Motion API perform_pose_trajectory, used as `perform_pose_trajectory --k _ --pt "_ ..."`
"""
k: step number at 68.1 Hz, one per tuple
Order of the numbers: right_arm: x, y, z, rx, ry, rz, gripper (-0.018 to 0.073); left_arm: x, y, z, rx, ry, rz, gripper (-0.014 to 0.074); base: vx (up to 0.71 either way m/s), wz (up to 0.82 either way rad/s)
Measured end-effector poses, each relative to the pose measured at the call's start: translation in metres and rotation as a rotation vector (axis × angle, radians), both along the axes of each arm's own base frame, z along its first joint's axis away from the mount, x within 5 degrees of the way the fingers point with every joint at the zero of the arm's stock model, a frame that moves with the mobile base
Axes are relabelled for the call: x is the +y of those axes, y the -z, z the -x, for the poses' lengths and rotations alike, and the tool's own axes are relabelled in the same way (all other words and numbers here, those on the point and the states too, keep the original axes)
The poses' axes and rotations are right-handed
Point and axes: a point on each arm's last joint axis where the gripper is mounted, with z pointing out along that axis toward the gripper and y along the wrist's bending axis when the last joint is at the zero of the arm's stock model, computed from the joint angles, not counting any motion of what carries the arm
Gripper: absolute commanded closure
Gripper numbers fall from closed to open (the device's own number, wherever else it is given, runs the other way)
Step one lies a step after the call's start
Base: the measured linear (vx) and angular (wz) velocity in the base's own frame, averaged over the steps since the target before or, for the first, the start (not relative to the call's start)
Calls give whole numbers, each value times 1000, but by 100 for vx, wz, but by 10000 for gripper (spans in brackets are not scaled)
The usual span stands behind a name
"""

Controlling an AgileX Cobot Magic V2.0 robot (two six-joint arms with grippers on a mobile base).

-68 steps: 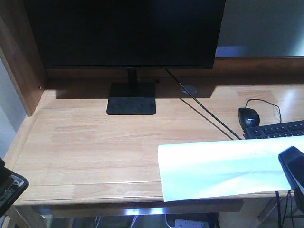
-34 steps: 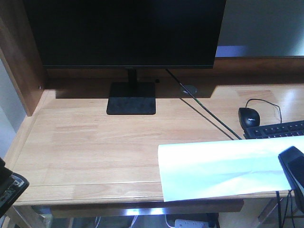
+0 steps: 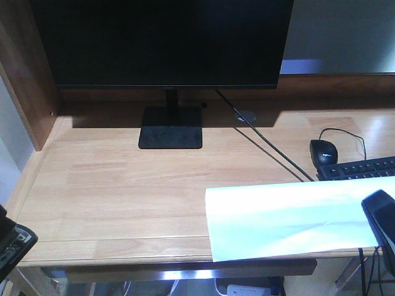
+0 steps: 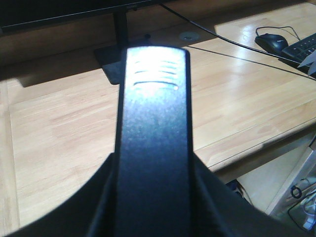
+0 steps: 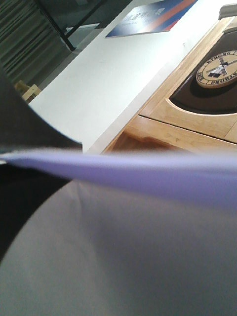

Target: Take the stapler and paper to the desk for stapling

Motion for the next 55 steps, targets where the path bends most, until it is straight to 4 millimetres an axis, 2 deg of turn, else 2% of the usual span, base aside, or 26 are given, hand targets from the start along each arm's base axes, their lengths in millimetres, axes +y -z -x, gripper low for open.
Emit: perform_pose_trajectory --k 55 --pt "0 0 0 0 0 0 564 0 0 0 0 0 1 603 0 0"
